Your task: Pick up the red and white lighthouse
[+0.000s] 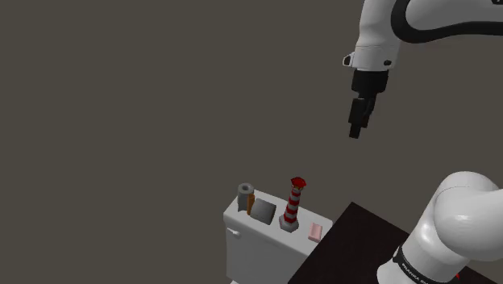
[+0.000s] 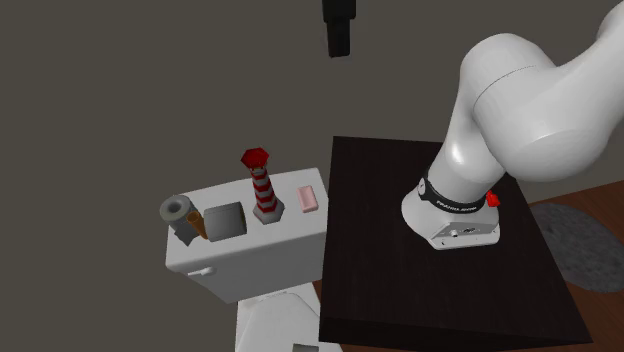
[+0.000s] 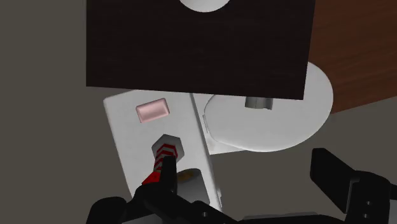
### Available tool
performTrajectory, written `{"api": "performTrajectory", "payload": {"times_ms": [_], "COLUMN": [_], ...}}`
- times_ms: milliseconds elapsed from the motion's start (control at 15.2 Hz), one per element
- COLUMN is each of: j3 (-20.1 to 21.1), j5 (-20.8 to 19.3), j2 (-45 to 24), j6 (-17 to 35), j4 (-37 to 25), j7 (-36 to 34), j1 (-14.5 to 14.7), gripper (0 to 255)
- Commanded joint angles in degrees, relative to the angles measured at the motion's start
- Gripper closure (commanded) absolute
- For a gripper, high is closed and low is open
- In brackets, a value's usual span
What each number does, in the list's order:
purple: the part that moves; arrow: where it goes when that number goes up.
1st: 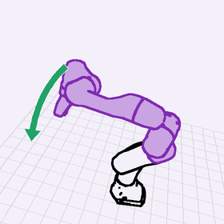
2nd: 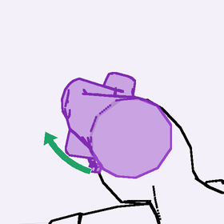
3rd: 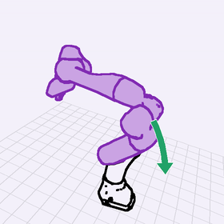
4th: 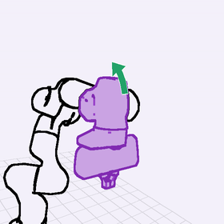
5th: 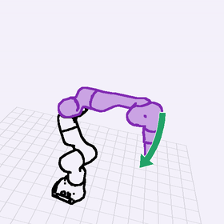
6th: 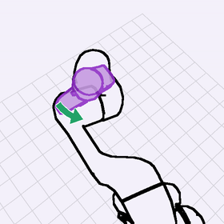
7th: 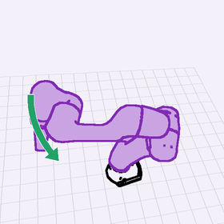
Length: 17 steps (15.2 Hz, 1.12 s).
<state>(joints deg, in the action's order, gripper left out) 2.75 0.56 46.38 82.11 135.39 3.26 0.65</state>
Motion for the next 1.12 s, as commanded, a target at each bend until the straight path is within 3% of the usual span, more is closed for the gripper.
{"api": "performTrajectory", "payload": {"times_ms": [0, 528, 1056], "j3": [0.00, 4.67, 10.18], "j5": [0.00, -2.15, -7.35], "j2": [0.00, -1.39, -11.76], "j6": [0.00, 20.75, 43.67], "j4": [0.00, 14.32, 22.47], "j7": [0.00, -8.32, -19.29], "j1": [0.00, -2.59, -7.98], "gripper": [0, 0, 0]}}
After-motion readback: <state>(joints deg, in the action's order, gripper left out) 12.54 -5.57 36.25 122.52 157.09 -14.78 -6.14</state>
